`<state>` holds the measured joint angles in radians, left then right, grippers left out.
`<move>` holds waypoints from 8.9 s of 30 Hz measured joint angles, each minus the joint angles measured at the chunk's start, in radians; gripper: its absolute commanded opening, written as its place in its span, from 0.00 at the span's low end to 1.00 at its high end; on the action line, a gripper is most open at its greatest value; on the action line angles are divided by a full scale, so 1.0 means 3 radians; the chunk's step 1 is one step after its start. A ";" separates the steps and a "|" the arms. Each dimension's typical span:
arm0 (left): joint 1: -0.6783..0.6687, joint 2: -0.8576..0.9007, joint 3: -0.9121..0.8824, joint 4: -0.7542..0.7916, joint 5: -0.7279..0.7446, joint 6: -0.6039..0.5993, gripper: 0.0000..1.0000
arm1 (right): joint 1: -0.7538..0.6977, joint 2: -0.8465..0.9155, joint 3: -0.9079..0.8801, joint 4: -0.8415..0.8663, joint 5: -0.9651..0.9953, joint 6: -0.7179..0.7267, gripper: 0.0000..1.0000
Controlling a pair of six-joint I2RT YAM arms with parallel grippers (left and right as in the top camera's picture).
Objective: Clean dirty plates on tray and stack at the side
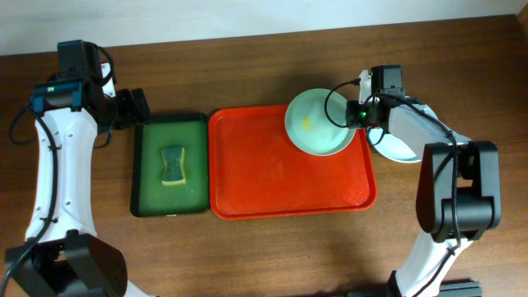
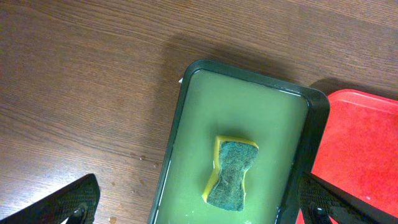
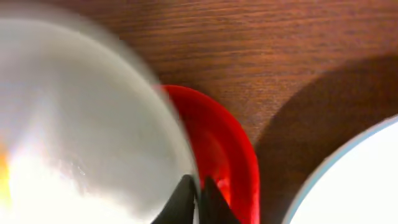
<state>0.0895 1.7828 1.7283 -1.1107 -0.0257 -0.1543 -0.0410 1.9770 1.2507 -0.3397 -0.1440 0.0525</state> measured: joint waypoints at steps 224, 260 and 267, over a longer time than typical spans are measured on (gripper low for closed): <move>-0.1759 0.1165 -0.0621 0.0759 0.0599 -0.0163 0.00 | 0.1273 -0.0298 -0.0294 -0.1044 -0.0635 0.1545 0.04; -0.1584 0.1027 -0.0074 0.0140 0.1297 -0.0235 0.00 | 0.1274 -0.0298 -0.0300 -0.1055 -0.0645 0.1545 0.04; -0.0722 0.0769 0.0033 -0.0341 0.0476 -0.0010 0.00 | 0.1274 -0.0298 -0.0300 -0.1054 -0.0647 0.1546 0.04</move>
<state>-0.1272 2.0136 1.7382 -1.2129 0.1169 -0.1574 0.3412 1.8877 1.1606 -0.6559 -0.3382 0.5163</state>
